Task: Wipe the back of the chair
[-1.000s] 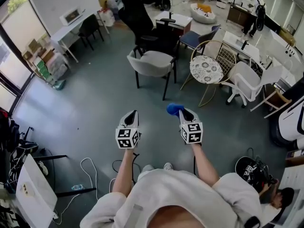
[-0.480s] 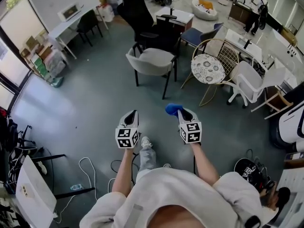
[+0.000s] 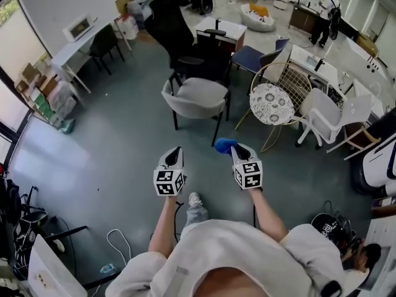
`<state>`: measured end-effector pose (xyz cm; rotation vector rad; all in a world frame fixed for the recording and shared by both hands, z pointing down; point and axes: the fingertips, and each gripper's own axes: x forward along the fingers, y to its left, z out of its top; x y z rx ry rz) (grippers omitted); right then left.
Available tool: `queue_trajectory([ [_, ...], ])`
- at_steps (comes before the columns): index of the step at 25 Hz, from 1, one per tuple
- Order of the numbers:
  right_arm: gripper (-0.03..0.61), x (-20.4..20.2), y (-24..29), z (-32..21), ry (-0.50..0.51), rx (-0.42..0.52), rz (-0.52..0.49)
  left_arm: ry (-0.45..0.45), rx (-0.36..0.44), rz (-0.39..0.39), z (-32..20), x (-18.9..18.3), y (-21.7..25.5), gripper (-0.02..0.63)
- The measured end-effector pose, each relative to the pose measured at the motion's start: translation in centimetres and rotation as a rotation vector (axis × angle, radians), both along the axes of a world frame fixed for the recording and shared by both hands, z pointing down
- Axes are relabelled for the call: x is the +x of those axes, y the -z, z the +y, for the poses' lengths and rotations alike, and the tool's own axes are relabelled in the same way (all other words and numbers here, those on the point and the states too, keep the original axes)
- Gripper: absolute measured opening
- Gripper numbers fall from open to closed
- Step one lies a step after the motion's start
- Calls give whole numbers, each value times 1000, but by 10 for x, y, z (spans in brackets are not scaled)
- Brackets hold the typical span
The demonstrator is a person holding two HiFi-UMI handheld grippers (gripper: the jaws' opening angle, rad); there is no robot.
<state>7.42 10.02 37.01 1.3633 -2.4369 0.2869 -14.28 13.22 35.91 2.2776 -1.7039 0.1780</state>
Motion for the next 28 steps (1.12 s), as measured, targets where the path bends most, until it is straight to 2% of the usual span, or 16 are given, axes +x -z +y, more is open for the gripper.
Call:
queue_trajectory([
  [9, 34, -57, 17, -97, -44, 24, 4, -49, 31, 3, -108, -56, 19, 3],
  [15, 34, -89, 18, -145, -66, 35, -1, -68, 37, 1, -158, -88, 18, 3],
  [20, 34, -106, 16, -164, -80, 39, -7, -81, 39, -8, -179, -105, 16, 2],
  [28, 34, -109, 4, -167, -77, 14, -2, -99, 15, -12, -184, -103, 3, 2],
])
